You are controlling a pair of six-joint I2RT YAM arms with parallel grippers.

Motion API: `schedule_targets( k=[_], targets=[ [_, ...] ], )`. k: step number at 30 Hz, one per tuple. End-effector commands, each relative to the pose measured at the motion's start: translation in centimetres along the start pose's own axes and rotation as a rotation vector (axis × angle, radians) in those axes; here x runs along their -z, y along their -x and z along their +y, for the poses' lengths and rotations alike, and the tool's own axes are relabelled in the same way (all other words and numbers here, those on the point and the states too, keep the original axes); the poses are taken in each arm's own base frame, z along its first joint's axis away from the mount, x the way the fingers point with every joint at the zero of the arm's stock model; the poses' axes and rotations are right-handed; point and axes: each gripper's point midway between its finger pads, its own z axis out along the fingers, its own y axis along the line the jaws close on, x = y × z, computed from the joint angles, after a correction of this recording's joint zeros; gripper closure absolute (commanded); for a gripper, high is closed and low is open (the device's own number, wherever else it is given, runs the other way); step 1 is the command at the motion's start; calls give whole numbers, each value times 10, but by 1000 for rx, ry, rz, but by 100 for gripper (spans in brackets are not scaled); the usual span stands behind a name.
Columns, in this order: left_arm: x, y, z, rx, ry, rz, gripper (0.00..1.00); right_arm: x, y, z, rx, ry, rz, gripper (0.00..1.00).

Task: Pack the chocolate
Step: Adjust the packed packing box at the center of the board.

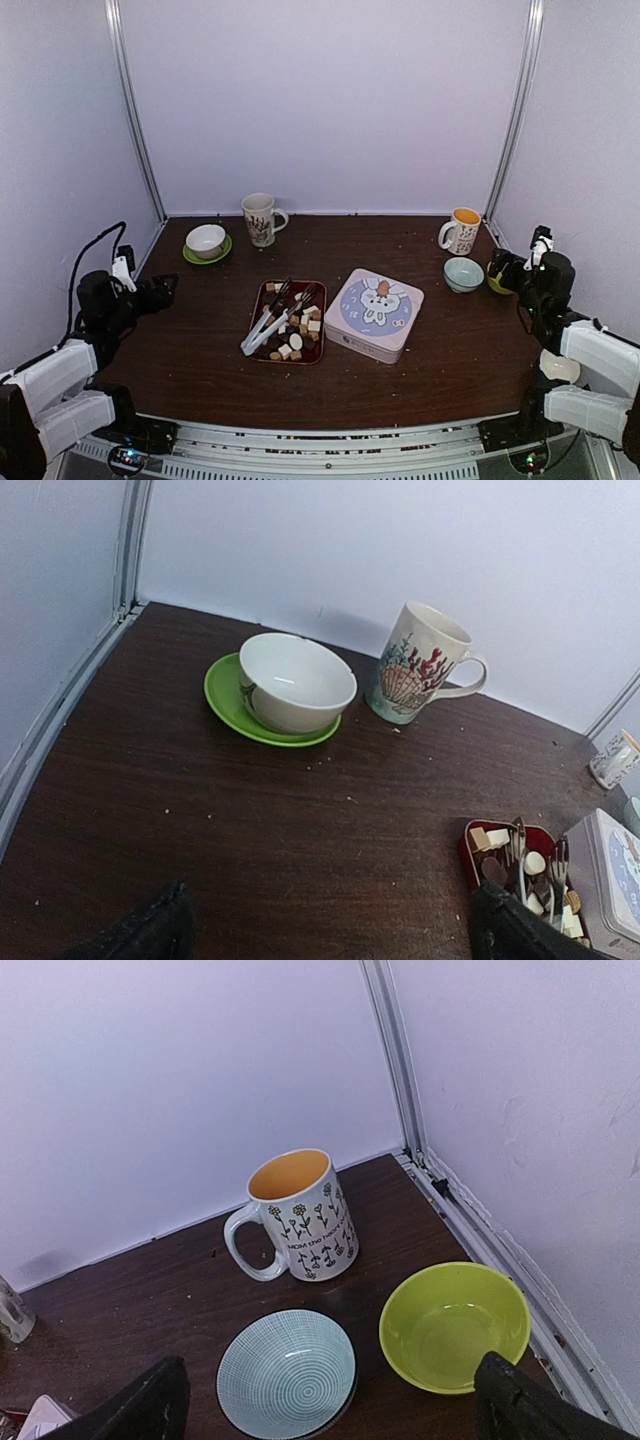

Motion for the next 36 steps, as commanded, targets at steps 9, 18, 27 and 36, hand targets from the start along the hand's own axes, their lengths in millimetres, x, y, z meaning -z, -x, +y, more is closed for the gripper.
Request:
schedule_targets(
  k=[9,18,27,36],
  targets=[
    [-18,-15,-41,51,-260,117,2,-10,-16,8,-41,17,136,0],
    [-32,-38,-79,15,-341,236,2,-9,-46,29,-104,104,315,1],
    [-26,-51,-102,66,-389,258,2,2,-83,88,-132,269,489,1],
    [-22,-76,-112,121,-395,322,2,14,-129,147,-132,389,654,1]
  ],
)
